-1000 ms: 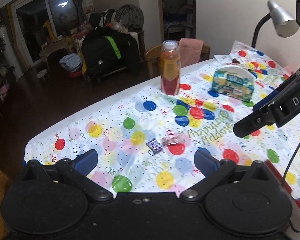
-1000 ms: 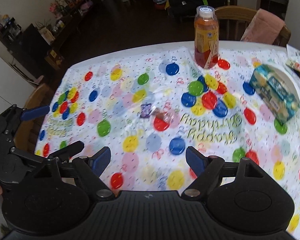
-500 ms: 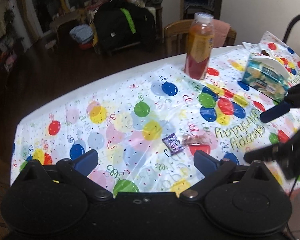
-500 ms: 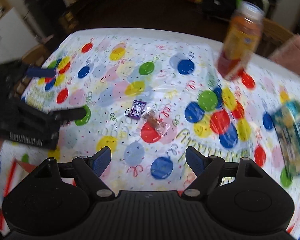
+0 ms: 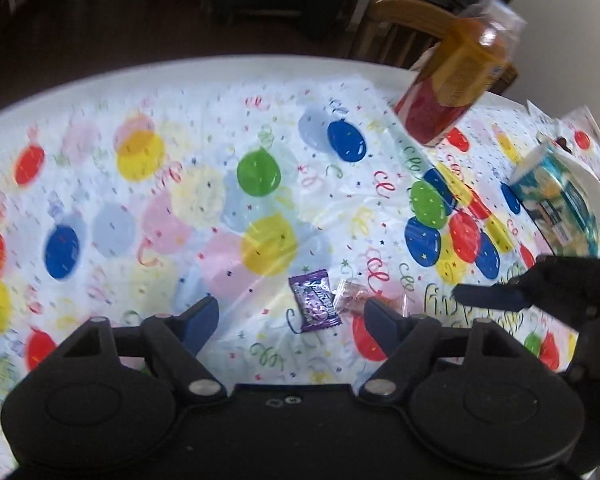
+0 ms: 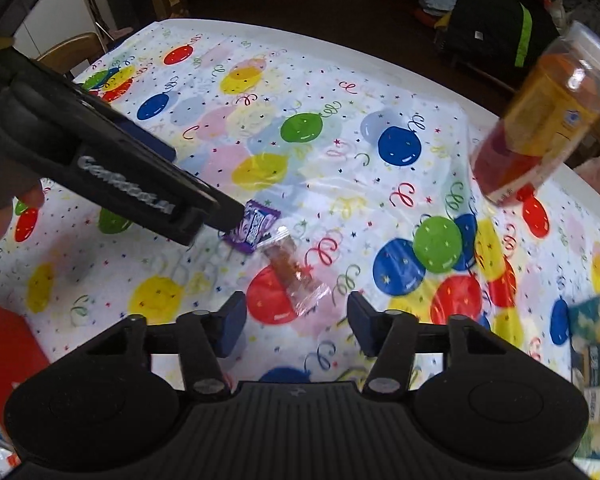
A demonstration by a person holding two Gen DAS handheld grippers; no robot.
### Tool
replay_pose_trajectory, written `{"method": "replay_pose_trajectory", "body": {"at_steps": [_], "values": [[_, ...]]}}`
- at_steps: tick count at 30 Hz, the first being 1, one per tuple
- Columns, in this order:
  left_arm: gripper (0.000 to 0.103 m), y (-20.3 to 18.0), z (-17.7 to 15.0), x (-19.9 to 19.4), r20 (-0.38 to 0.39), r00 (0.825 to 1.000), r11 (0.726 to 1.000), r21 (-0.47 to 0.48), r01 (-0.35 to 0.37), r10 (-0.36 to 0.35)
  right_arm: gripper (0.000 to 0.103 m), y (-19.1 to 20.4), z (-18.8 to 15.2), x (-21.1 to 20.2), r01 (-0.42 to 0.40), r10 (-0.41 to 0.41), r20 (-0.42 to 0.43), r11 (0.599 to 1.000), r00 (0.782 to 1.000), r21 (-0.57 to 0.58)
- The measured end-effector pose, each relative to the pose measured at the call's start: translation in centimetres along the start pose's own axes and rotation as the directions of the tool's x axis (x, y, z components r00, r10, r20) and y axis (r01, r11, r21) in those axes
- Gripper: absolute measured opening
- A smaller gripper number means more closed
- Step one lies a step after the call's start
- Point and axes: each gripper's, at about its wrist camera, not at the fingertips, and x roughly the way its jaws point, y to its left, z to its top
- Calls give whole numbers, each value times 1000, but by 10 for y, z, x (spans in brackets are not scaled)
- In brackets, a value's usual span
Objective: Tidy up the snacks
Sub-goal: 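Grasp the purple candy with the left gripper while the right grasps the clear brown candy, then carry the purple candy and brown candy into the white box and release both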
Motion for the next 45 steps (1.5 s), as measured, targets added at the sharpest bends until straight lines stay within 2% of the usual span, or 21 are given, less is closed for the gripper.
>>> {"method": "replay_pose_trajectory", "body": {"at_steps": [3, 6, 15, 23, 27, 33, 45], "values": [[62, 7, 3, 13, -16, 1000, 997, -76, 12, -14, 41, -1, 4, 11, 4, -4, 4, 1000, 1000, -1], [57, 8, 6, 21, -19, 1000, 994, -103, 20, -22, 36, -2, 7, 20, 9, -9, 4, 1000, 1000, -3], [39, -5, 10, 38, -40, 999, 996, -93, 17, -20, 33, 0, 12, 35, 23, -22, 20, 999, 1000, -25], [22, -18, 6, 40, -25, 1000, 999, -42, 11, -12, 30, 10, 13, 44, 9, -9, 7, 998, 1000, -61], [20, -21, 5, 40, -19, 1000, 1000, -18, -5, 4, 20, 12, 11, 44, 14, -14, 4, 998, 1000, -63], [17, -17, 2, 38, -22, 1000, 1000, -15, -12, 12, 18, 11, 6, 40, 49, -50, -10, 998, 999, -40], [16, -18, -8, -1, 10, 1000, 1000, 17, 4, -5, 18, 9, -7, -17, 7, -9, 28, 997, 1000, 80]]}}
